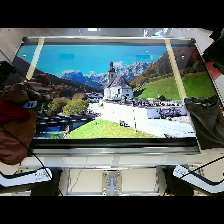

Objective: Fold the shirts.

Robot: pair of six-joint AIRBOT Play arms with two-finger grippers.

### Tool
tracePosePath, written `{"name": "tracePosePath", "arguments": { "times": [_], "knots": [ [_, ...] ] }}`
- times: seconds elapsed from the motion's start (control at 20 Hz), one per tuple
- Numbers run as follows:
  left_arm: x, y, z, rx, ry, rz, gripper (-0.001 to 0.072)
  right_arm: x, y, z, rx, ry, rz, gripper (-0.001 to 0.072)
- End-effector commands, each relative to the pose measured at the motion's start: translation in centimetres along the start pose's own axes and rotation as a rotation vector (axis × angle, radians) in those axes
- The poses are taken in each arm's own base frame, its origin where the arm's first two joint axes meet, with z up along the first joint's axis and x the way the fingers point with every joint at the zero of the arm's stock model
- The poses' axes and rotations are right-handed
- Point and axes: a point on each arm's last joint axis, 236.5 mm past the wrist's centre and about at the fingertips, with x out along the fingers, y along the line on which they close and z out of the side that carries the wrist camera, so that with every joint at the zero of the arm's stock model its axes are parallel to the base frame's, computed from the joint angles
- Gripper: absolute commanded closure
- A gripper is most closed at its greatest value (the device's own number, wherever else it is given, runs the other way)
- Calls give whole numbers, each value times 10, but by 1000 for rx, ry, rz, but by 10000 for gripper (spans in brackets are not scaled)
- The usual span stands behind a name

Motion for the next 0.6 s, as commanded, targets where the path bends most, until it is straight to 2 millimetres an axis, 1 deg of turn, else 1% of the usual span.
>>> {"name": "tracePosePath", "arguments": {
  "times": [0.0, 0.1, 0.25, 0.3, 0.4, 0.55],
  "knots": [
    [30, 64, 8, -176, 19, 106, 8, 0, 25, 12, 49, -49, 103, 556],
    [55, 77, 2, -190, 32, 122, 8, 6, 37, 9, 48, -32, 134, 556],
    [86, 80, -1, -186, 11, 107, 7, 22, 60, 2, 14, 5, 177, 556],
    [94, 85, -4, -189, 15, 113, 8, 28, 68, 1, 2, 7, 190, 556],
    [106, 100, -10, -203, 32, 137, 7, 38, 81, 4, -17, -8, 208, 556],
    [118, 121, -15, -225, 45, 168, 7, 52, 89, 14, -44, -54, 189, 556]
  ]
}}
